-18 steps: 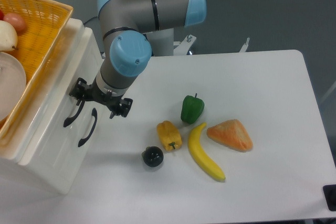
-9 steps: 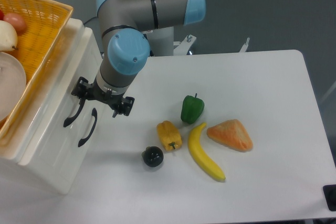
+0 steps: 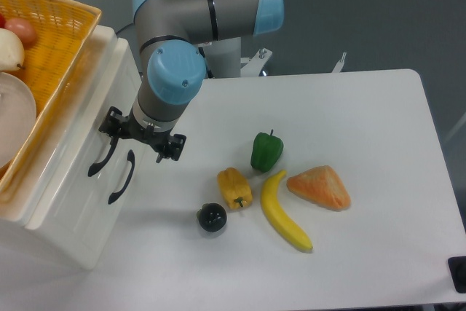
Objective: Slide open the top white drawer
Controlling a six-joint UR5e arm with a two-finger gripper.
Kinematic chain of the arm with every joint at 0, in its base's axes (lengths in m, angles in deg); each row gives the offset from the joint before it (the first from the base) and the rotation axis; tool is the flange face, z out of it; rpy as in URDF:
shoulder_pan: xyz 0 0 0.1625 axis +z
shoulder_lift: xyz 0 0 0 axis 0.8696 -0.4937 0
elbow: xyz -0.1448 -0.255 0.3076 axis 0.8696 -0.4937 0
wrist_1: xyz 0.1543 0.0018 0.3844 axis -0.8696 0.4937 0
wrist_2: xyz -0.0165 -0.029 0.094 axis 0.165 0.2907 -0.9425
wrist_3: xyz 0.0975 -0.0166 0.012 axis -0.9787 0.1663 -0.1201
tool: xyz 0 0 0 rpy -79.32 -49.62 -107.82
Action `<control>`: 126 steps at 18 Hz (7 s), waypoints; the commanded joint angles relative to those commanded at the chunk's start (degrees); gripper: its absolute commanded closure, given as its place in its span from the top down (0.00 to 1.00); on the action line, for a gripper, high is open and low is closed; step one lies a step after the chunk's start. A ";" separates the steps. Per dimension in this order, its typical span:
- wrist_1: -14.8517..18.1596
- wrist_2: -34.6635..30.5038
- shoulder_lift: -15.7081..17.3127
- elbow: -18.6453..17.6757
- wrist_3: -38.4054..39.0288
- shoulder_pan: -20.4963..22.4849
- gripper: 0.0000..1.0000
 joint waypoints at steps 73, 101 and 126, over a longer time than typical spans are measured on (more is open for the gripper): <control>-0.62 -2.63 -2.72 2.46 -0.70 2.46 1.00; -0.70 -4.74 -3.96 4.92 -2.81 3.43 1.00; -1.93 -4.92 -5.36 6.68 -7.29 5.88 1.00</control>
